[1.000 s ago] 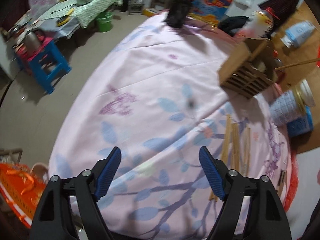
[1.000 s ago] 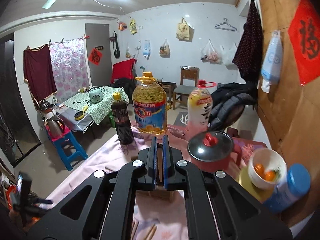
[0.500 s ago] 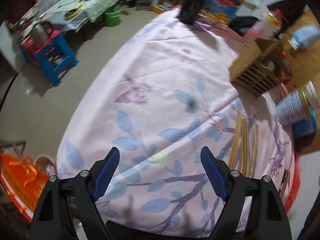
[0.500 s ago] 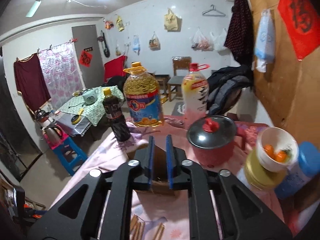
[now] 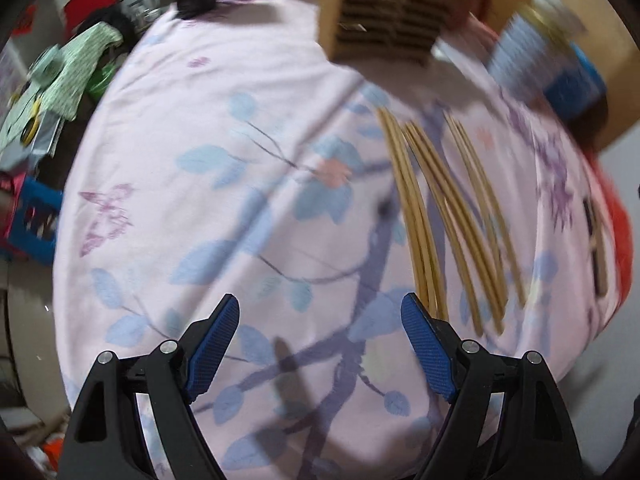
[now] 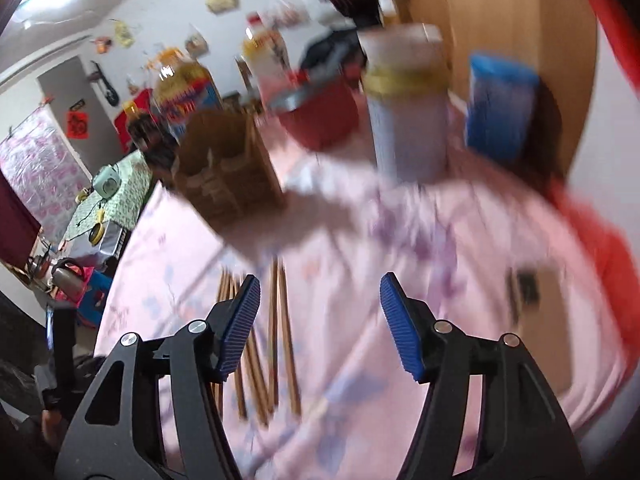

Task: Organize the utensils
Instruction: 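Lower the left tool onto a chopstick and close it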

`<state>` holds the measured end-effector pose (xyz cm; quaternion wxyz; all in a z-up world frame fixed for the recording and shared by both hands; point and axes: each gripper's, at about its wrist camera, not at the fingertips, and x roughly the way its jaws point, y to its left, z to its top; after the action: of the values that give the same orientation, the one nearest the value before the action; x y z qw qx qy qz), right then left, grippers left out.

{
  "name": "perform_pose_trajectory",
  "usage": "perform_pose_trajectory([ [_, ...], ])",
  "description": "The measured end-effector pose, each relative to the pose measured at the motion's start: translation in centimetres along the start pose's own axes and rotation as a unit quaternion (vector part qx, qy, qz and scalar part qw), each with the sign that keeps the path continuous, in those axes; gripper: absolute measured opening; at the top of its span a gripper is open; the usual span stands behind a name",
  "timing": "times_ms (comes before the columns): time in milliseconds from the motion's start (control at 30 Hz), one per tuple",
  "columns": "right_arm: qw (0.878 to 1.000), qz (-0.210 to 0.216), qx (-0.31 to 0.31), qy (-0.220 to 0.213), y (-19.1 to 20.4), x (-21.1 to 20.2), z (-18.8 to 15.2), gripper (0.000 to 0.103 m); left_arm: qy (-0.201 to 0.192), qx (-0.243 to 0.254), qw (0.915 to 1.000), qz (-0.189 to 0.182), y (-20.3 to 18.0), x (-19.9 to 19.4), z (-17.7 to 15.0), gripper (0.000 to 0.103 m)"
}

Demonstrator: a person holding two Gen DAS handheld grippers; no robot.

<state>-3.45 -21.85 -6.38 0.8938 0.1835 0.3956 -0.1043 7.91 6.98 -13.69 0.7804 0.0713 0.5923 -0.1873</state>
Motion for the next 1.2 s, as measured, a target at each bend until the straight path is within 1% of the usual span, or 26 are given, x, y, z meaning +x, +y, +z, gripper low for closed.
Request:
perform_pose_trajectory([
  [67, 1.000, 0.000, -0.016, 0.020, 0.2, 0.7, -2.0, 0.062, 0.001, 0.008, 1.0000, -0.005, -0.7, 0.4, -0.8, 0.082],
  [133, 0.999, 0.009, -0.032, 0.036, 0.5, 1.3, -2.8, 0.062, -0.003, 0.009, 0.9999, -0.005, -1.2, 0.6, -1.4, 0.082],
  [200, 0.997, 0.025, -0.052, 0.053, 1.0, 1.8, -3.5, 0.062, -0.006, -0.001, 1.0000, 0.005, -1.8, 0.8, -2.0, 0.082],
  [300, 0.992, 0.027, -0.098, 0.069, 1.2, 2.7, -4.0, 0.062, -0.006, -0.024, 0.9997, 0.007, -2.4, 0.9, -2.9, 0.082],
  [333, 0.991, 0.032, -0.102, 0.074, 0.9, 2.9, -4.0, 0.062, -0.004, -0.028, 0.9995, 0.011, -2.8, 1.1, -3.2, 0.082],
  [400, 0.990, 0.043, -0.101, 0.083, 0.5, 3.2, -4.0, 0.062, 0.002, -0.029, 0.9993, 0.025, -3.7, 1.5, -3.8, 0.082],
  [500, 0.990, 0.049, -0.098, 0.093, -0.4, 3.4, -4.4, 0.062, 0.011, -0.027, 0.9988, 0.041, -4.6, 2.2, -4.6, 0.082],
  [600, 0.989, 0.053, -0.091, 0.106, -1.6, 3.7, -4.7, 0.062, 0.003, -0.022, 0.9974, 0.069, -5.2, 2.5, -4.9, 0.082],
  [667, 0.989, 0.054, -0.086, 0.109, -2.2, 3.8, -4.8, 0.062, -0.004, -0.026, 0.9970, 0.073, -5.0, 2.6, -4.6, 0.084],
  [700, 0.989, 0.054, -0.083, 0.110, -2.4, 3.7, -4.9, 0.062, -0.008, -0.030, 0.9963, 0.081, -4.8, 2.7, -4.3, 0.087],
  [833, 0.990, 0.049, -0.085, 0.101, -3.1, 3.0, -5.1, 0.062, -0.025, -0.061, 0.9928, 0.100, -3.0, 3.1, -2.6, 0.087],
  [867, 0.990, 0.048, -0.086, 0.098, -3.3, 2.8, -5.1, 0.062, -0.025, -0.067, 0.9918, 0.106, -2.7, 2.9, -2.5, 0.086],
  [933, 0.991, 0.045, -0.087, 0.089, -3.5, 2.4, -5.1, 0.062, -0.026, -0.073, 0.9911, 0.109, -2.3, 2.5, -2.3, 0.078],
  [1000, 0.992, 0.045, -0.083, 0.087, -3.7, 2.2, -5.3, 0.062, -0.026, -0.067, 0.9926, 0.097, -2.7, 2.2, -2.6, 0.075],
  [1067, 0.992, 0.046, -0.080, 0.088, -3.8, 2.2, -5.4, 0.062, -0.027, -0.053, 0.9937, 0.095, -3.4, 2.0, -2.9, 0.070],
  [1133, 0.992, 0.046, -0.080, 0.088, -3.6, 2.1, -5.7, 0.062, -0.033, -0.037, 0.9948, 0.090, -4.4, 2.1, -3.0, 0.060],
  [1167, 0.992, 0.046, -0.083, 0.088, -3.5, 2.0, -5.8, 0.062, -0.036, -0.033, 0.9949, 0.088, -4.6, 2.1, -3.1, 0.058],
  [1200, 0.991, 0.043, -0.087, 0.087, -3.4, 1.7, -5.9, 0.062, -0.040, -0.029, 0.9952, 0.084, -4.9, 2.2, -3.0, 0.051],
])
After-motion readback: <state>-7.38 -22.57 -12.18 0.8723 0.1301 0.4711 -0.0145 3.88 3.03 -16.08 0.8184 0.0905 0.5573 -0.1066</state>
